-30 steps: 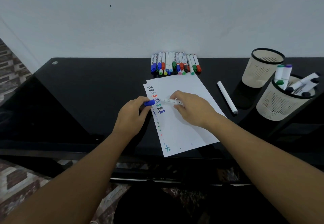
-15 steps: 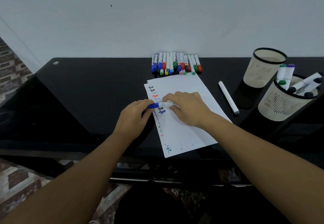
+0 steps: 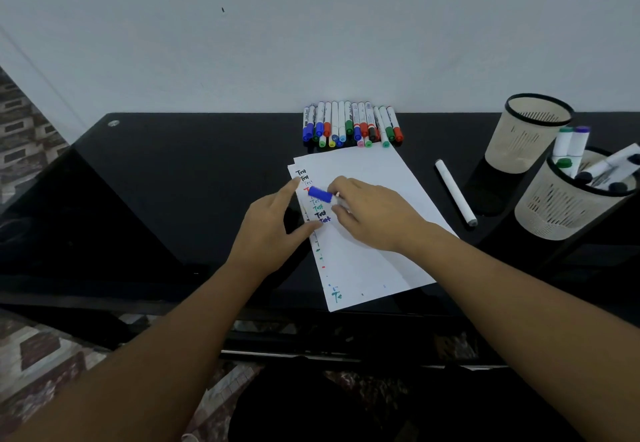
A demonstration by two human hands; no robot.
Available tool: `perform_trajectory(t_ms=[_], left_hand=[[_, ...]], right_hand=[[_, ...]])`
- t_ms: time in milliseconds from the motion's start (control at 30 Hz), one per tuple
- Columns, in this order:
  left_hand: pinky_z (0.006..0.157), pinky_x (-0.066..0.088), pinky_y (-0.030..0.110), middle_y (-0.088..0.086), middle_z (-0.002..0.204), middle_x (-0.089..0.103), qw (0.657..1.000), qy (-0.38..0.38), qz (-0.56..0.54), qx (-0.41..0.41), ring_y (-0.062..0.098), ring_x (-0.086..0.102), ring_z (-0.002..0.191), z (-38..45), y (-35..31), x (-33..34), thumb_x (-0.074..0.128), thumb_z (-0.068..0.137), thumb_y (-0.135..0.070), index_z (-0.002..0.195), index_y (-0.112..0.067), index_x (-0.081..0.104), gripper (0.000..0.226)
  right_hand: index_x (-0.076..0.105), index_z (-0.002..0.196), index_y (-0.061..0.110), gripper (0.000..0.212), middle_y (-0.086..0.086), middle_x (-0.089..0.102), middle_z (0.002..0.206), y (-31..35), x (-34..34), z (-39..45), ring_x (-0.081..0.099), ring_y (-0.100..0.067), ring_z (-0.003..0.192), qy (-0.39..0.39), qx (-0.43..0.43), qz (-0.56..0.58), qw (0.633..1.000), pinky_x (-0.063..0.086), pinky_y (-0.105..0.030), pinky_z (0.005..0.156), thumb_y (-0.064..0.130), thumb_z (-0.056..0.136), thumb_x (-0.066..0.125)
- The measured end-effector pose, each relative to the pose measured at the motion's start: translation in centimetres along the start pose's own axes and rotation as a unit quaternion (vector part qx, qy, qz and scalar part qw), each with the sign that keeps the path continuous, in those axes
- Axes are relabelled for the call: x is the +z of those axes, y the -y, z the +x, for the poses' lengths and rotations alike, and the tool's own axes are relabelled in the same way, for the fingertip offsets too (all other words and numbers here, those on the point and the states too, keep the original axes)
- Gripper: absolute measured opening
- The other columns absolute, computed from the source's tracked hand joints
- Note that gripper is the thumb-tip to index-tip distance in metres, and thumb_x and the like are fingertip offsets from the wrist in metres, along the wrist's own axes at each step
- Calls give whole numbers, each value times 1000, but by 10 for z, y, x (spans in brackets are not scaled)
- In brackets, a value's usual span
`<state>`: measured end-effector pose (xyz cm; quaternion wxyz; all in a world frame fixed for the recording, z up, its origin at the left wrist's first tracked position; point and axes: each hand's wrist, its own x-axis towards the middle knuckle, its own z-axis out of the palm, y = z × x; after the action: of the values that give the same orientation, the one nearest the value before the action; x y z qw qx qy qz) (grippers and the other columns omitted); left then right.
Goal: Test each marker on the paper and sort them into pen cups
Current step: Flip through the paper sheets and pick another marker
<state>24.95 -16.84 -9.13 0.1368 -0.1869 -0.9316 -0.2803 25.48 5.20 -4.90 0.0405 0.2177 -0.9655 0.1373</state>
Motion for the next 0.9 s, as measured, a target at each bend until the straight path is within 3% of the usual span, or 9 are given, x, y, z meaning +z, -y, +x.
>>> perform_trajectory(t_ms=[100,200,300,400,500,667,733,800,900], left_hand=[[106,37,32,-6,149,51,999,35,1,-18,13,43,135,2,2,2,66,86,-66,155,-26,36,86],[114,37,42,-4,153,48,998,63,20,-9,16,39,141,3,7,4,58,83,-77,154,-27,40,89],[117,34,46,-3,154,48,996,79,40,-7,18,38,144,3,10,6,50,80,-84,152,-27,46,92],[119,29,42,-3,156,45,995,83,50,-6,17,34,146,4,9,7,56,83,-79,150,-27,48,85],[119,28,42,-3,157,44,995,85,54,-10,17,34,146,4,8,6,57,84,-78,150,-27,48,85],[119,31,45,-4,156,46,994,94,56,-10,17,36,144,5,11,5,47,79,-86,150,-29,48,91],[118,29,43,-3,157,44,994,90,57,-4,17,35,144,4,10,5,43,80,-87,152,-31,45,91],[121,24,44,-2,162,34,992,109,65,-1,20,28,149,4,9,5,37,80,-89,156,-36,36,92],[126,8,46,-2,170,7,978,179,107,4,22,5,156,6,2,1,26,80,-93,160,-46,9,94]], right_hand=[[22,156,33,49,-3,61,127,1,-3,-3,63,-17,87,-10,22,65,998,55,-37,73,30,110,38],[10,162,48,59,1,56,102,3,-8,-4,54,-10,81,7,32,70,997,44,-28,68,28,110,32],[20,160,49,56,6,54,87,3,-7,-6,52,-9,77,-1,43,94,995,40,-27,64,29,109,33],[30,157,42,52,6,52,66,0,-4,-10,51,-12,59,-24,53,113,992,40,-28,55,28,108,38],[31,154,42,52,3,50,59,-2,-2,-12,48,-13,54,-35,61,111,991,40,-28,52,28,105,41],[33,153,44,50,-6,58,76,-6,0,-16,54,-19,68,-25,83,195,977,47,-38,67,19,109,36],[47,145,41,45,-5,62,88,-9,0,-20,59,-19,78,-23,97,240,966,52,-39,79,16,110,35],[62,130,36,41,3,63,99,-11,0,-24,63,-19,91,-35,145,316,937,54,-36,86,15,107,36],[64,127,37,42,11,64,112,-15,-7,-30,64,-12,104,-40,190,402,895,47,-25,89,15,104,38]])
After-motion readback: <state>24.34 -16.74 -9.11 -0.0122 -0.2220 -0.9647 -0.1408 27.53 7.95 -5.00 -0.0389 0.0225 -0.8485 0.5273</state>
